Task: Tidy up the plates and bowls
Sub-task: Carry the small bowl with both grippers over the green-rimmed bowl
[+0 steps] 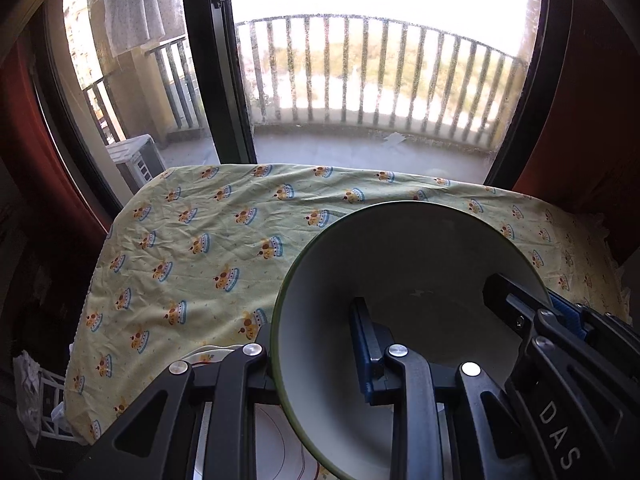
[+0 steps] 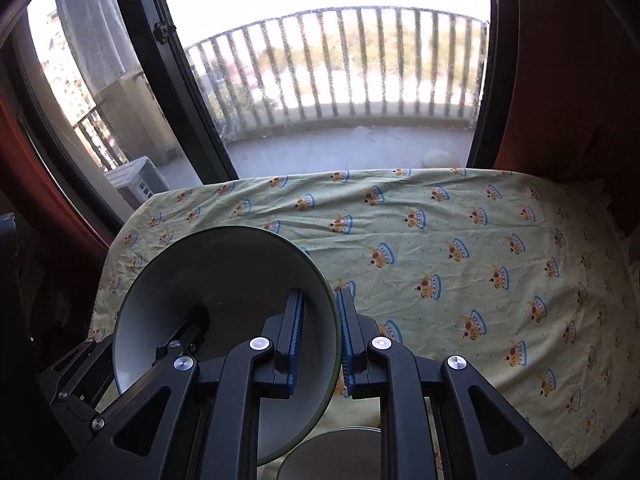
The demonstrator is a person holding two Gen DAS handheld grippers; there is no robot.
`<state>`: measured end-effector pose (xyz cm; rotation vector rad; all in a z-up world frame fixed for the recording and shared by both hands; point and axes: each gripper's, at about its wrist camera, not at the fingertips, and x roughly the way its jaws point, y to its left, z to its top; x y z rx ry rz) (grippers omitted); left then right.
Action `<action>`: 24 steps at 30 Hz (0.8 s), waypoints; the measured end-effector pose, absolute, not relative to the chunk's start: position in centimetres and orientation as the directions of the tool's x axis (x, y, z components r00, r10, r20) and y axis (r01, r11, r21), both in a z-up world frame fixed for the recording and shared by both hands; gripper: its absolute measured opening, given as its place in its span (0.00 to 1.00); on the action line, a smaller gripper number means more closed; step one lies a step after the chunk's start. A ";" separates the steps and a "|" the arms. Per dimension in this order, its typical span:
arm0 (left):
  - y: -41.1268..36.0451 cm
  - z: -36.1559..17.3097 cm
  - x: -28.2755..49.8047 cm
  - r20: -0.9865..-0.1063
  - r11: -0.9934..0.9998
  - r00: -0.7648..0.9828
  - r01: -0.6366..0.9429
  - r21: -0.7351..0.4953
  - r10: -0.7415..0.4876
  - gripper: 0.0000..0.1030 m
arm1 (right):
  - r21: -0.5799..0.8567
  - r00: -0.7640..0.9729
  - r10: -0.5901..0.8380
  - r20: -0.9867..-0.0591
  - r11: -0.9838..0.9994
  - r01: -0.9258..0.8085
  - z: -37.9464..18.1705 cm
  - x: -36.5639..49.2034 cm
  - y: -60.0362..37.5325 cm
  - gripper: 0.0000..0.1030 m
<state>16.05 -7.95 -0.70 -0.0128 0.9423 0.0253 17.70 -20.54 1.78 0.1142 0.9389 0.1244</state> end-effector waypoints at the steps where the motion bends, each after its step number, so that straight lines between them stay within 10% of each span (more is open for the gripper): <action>1: -8.3 -0.8 15.6 -0.808 1.000 0.590 -0.025 0.000 0.015 0.23 | 0.151 0.585 0.156 -0.796 0.987 -0.057 1.7 17.2 -20.8 0.19; 24: -12.3 -4.9 8.5 -0.858 0.999 0.512 0.043 -0.033 -0.051 0.23 | 0.111 0.531 0.121 -0.838 0.992 -0.052 -1.5 9.0 -25.7 0.19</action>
